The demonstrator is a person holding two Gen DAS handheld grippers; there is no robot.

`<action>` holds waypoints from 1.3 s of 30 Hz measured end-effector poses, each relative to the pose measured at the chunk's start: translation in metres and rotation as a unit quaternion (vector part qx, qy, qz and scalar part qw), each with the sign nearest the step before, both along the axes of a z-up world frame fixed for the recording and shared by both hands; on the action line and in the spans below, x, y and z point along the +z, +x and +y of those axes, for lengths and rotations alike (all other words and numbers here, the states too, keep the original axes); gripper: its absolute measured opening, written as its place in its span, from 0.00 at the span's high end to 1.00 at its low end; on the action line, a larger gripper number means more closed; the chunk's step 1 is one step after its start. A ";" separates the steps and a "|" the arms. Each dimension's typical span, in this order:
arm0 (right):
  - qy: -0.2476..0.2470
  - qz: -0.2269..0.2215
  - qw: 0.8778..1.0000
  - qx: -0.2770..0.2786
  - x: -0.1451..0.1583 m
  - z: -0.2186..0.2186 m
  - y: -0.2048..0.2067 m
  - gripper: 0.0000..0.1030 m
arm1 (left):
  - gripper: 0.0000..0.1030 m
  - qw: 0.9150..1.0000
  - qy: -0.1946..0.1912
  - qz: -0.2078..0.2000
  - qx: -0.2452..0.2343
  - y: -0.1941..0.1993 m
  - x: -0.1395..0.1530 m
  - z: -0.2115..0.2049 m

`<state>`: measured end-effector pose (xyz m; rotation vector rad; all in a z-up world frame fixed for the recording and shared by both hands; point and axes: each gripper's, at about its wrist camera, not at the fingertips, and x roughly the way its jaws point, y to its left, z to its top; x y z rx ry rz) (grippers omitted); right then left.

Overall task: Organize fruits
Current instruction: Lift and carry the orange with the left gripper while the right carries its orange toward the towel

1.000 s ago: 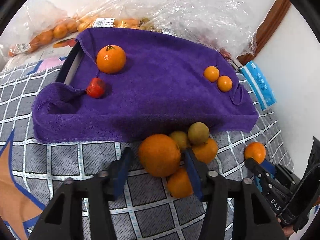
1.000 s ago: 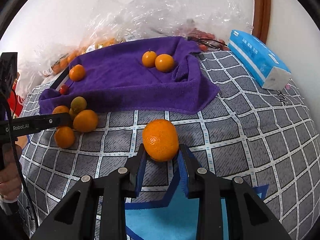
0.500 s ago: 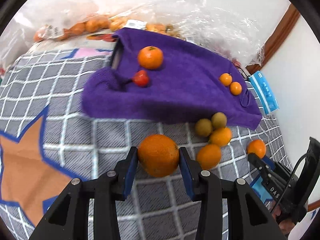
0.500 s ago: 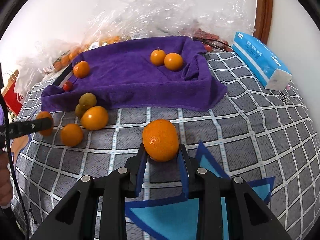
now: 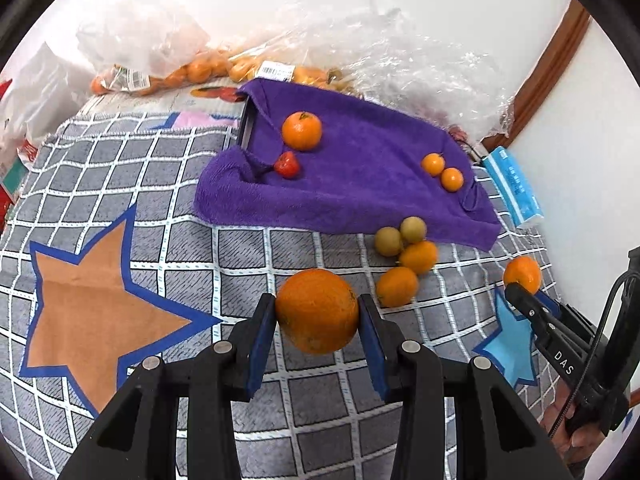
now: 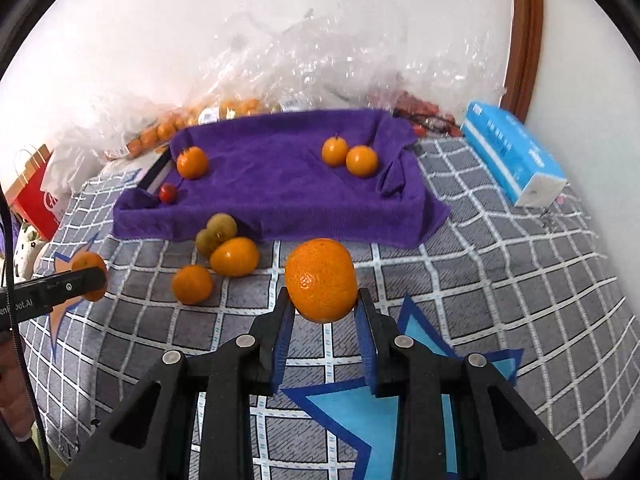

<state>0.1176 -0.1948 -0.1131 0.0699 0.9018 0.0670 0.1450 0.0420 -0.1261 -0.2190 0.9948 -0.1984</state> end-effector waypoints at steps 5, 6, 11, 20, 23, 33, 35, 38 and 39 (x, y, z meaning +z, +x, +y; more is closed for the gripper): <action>0.002 -0.010 1.000 -0.003 0.014 -0.001 -0.004 0.71 | 0.62 1.000 0.002 -0.013 -0.008 -0.005 0.015 -0.005; 0.002 -0.012 1.000 -0.003 0.017 -0.001 -0.004 0.71 | 0.62 1.000 0.002 -0.016 -0.009 -0.007 0.019 -0.005; 0.002 -0.020 1.000 -0.003 0.028 0.000 -0.002 0.71 | 0.62 0.999 0.006 -0.030 -0.010 -0.008 0.035 -0.007; 0.001 -0.039 0.999 0.003 0.051 0.002 0.004 0.71 | 0.62 0.999 0.007 -0.050 -0.011 -0.007 0.060 -0.010; 0.006 -0.041 0.999 0.003 0.056 0.001 0.005 0.71 | 0.62 0.998 0.009 -0.059 -0.011 -0.007 0.068 -0.011; 0.006 -0.054 0.999 0.006 0.069 0.000 0.009 0.71 | 0.62 0.997 0.009 -0.078 -0.003 -0.006 0.087 -0.008; 0.008 -0.056 0.998 0.005 0.071 0.000 0.010 0.71 | 0.62 0.997 0.009 -0.081 -0.002 -0.005 0.089 -0.007; 0.009 -0.059 0.998 0.005 0.075 -0.001 0.011 0.71 | 0.62 0.996 0.010 -0.085 0.000 -0.004 0.094 -0.005; 0.009 -0.060 0.998 0.005 0.076 -0.001 0.011 0.71 | 0.62 0.996 0.010 -0.086 0.000 -0.003 0.095 -0.005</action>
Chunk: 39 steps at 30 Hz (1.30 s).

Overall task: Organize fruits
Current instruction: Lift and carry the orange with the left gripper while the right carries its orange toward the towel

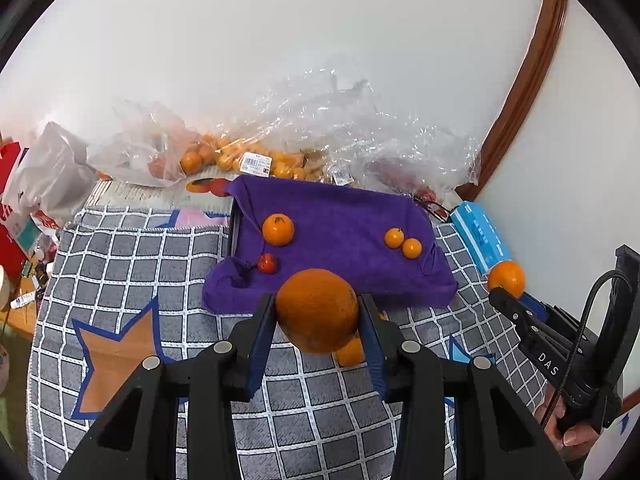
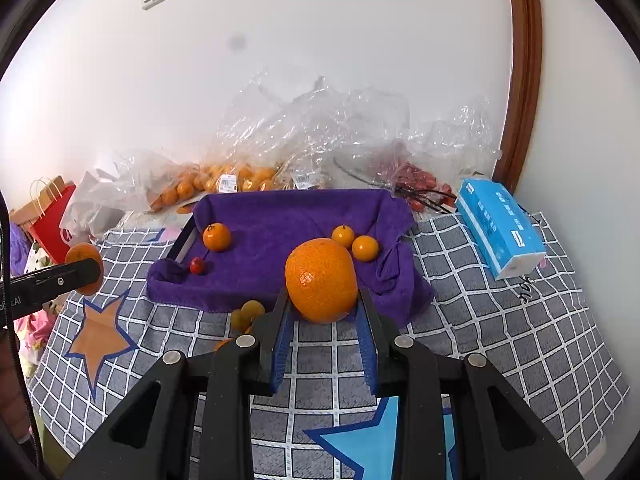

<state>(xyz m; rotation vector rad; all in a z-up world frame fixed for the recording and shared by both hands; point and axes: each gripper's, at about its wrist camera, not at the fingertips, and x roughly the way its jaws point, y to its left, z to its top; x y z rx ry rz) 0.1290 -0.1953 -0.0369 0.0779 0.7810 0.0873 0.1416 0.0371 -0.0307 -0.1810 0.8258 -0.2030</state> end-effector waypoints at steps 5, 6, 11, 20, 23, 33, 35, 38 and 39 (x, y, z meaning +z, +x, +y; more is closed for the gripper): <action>0.001 -0.007 1.000 -0.002 0.006 -0.001 0.002 0.70 | 0.62 1.000 0.000 -0.007 0.000 0.002 0.007 0.000; 0.001 -0.009 1.000 -0.003 0.008 -0.002 0.003 0.70 | 0.62 1.000 0.000 -0.007 0.000 0.002 0.007 0.001; 0.001 -0.015 1.000 -0.004 0.012 -0.003 0.004 0.70 | 0.62 1.000 -0.001 -0.011 0.000 0.004 0.010 0.001; 0.007 -0.022 1.000 -0.005 0.016 -0.003 0.010 0.70 | 0.62 1.000 0.000 -0.017 0.007 0.007 0.017 0.004; 0.008 -0.022 1.000 -0.003 0.016 -0.002 0.011 0.70 | 0.62 1.000 -0.001 -0.018 0.008 0.007 0.017 0.005; 0.006 -0.014 1.000 -0.006 0.011 -0.003 0.017 0.70 | 0.62 1.000 -0.004 -0.015 0.006 0.011 0.013 0.005; 0.005 -0.013 1.000 -0.006 0.010 -0.002 0.018 0.70 | 0.62 1.000 -0.005 -0.016 0.006 0.011 0.013 0.006; 0.005 -0.010 1.000 -0.004 0.007 -0.002 0.020 0.70 | 0.62 1.000 -0.007 -0.016 0.006 0.013 0.012 0.007; 0.005 -0.009 1.000 -0.004 0.007 -0.002 0.020 0.70 | 0.62 1.000 -0.007 -0.016 0.007 0.014 0.012 0.007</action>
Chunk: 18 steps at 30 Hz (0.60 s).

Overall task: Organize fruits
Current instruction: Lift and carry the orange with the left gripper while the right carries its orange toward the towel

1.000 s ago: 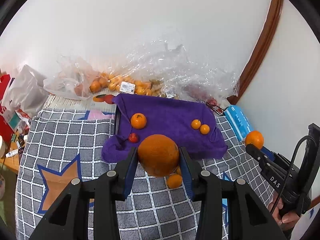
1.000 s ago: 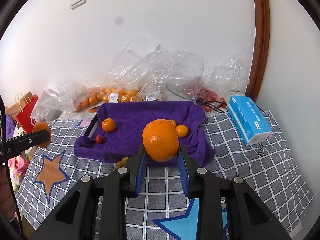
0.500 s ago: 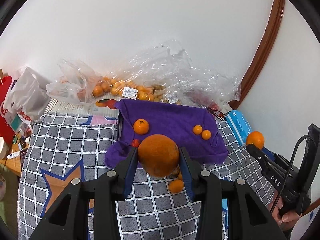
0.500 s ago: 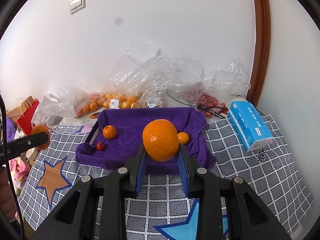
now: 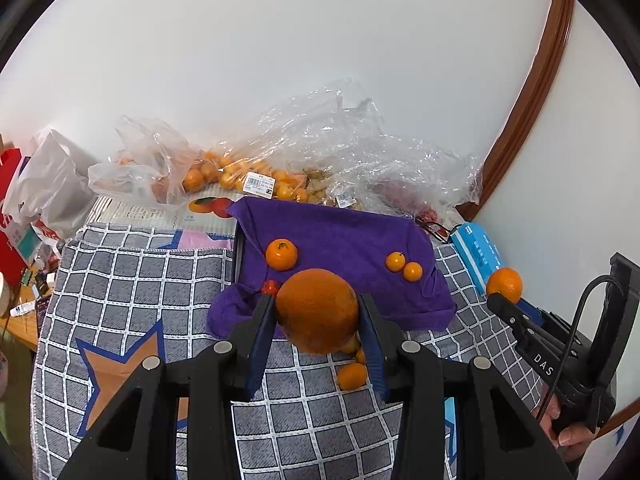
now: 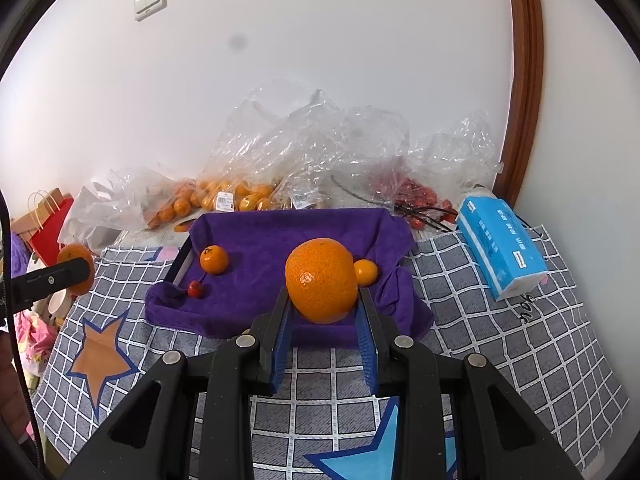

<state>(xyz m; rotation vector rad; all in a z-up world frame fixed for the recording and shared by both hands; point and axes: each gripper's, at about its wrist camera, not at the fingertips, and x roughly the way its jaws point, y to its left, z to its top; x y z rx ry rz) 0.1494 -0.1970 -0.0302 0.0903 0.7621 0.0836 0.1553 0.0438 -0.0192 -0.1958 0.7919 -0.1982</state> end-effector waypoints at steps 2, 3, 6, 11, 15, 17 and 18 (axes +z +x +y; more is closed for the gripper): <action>-0.002 0.002 1.000 -0.001 -0.001 0.000 0.001 0.71 | 0.62 1.000 -0.001 0.002 0.001 0.002 -0.001 0.001; -0.002 0.002 1.000 -0.001 -0.002 0.000 0.002 0.71 | 0.62 1.000 -0.002 0.002 0.001 0.003 -0.001 0.001; -0.004 0.001 1.000 -0.002 -0.001 0.000 0.005 0.71 | 0.62 1.000 -0.004 0.003 0.001 0.006 -0.002 0.002; -0.006 0.001 1.000 -0.002 -0.001 0.001 0.012 0.71 | 0.62 1.000 -0.006 0.003 0.001 0.013 -0.003 0.004; -0.008 0.004 1.000 -0.003 -0.003 0.000 0.019 0.70 | 0.62 1.000 -0.009 0.006 0.001 0.020 -0.005 0.005; -0.009 0.005 1.000 -0.002 -0.004 0.000 0.023 0.71 | 0.62 1.000 -0.009 0.009 0.000 0.025 -0.007 0.005; -0.009 0.005 1.000 -0.002 -0.004 0.000 0.026 0.70 | 0.62 1.000 -0.008 0.009 -0.001 0.027 -0.007 0.005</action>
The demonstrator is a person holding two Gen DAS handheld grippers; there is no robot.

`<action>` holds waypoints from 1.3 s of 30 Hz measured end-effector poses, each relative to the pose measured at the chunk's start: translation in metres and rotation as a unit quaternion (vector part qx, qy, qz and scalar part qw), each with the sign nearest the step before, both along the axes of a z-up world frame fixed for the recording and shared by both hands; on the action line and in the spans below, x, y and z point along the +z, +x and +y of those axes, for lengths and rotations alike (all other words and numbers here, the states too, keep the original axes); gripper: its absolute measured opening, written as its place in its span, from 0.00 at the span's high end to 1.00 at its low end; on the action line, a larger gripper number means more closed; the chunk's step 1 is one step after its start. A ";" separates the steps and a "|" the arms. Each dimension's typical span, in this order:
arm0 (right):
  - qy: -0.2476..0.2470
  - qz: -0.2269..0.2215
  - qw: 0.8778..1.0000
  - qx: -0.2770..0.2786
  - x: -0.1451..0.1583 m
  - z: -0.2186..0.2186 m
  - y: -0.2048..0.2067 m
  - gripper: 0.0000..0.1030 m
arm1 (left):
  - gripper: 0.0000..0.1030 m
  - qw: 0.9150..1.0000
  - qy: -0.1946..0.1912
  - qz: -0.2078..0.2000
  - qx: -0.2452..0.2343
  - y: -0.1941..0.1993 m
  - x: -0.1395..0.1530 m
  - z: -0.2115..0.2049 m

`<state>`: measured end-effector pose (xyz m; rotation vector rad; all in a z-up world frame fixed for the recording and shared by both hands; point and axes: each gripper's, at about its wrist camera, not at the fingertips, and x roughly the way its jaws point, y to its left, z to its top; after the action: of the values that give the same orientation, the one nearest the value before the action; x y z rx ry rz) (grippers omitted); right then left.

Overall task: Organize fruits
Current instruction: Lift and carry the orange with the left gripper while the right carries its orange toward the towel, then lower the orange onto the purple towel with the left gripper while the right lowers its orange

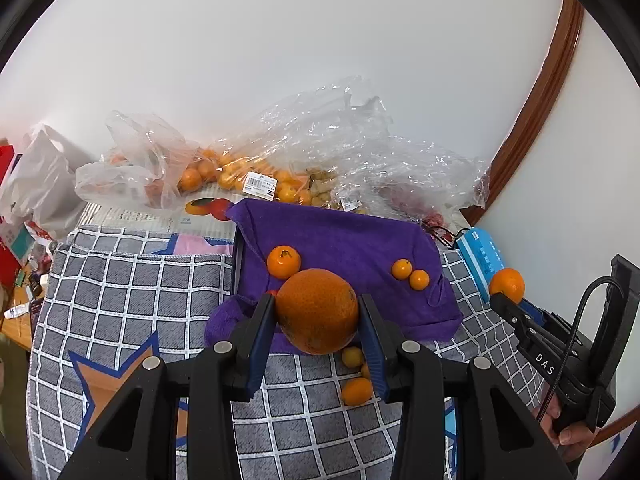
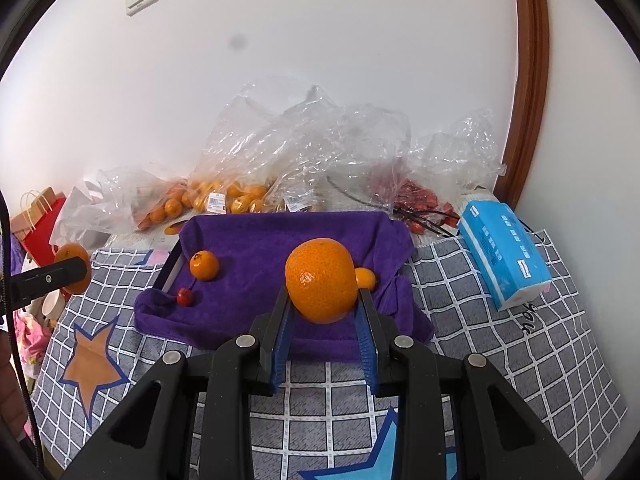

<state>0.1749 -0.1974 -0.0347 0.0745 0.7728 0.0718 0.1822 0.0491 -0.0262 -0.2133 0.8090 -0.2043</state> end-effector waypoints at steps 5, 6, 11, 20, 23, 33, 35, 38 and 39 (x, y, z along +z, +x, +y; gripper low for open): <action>-0.001 0.003 1.000 -0.001 -0.004 -0.002 0.013 0.70 | 0.62 1.000 0.001 0.005 -0.001 0.015 -0.003 -0.001; -0.001 0.003 1.000 -0.001 -0.005 -0.002 0.016 0.70 | 0.62 1.000 0.001 0.006 -0.001 0.018 -0.004 -0.001; -0.003 0.005 1.000 0.000 -0.009 -0.003 0.031 0.71 | 0.62 1.000 0.001 0.006 -0.001 0.034 -0.004 -0.002; -0.004 0.009 1.000 0.000 -0.016 -0.007 0.053 0.71 | 0.62 1.000 -0.001 0.013 0.002 0.057 -0.007 -0.004; -0.005 0.009 1.000 0.000 -0.017 -0.007 0.059 0.70 | 0.62 1.000 -0.001 0.014 0.003 0.065 -0.011 -0.004; -0.003 0.011 1.000 0.000 -0.025 -0.008 0.082 0.71 | 0.62 1.000 0.001 0.020 0.005 0.087 -0.019 -0.007; -0.002 0.012 1.000 0.000 -0.027 -0.010 0.087 0.71 | 0.62 1.000 0.002 0.021 0.005 0.092 -0.020 -0.008; -0.002 0.011 1.000 0.000 -0.028 -0.010 0.091 0.71 | 0.62 1.000 0.004 0.022 0.005 0.098 -0.021 -0.008; -0.003 0.010 1.000 0.000 -0.029 -0.011 0.093 0.70 | 0.62 1.000 0.004 0.022 0.005 0.099 -0.022 -0.007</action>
<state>0.2680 -0.2086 -0.0635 0.0697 0.7927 0.0680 0.2817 0.0416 -0.0481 -0.2146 0.8532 -0.1874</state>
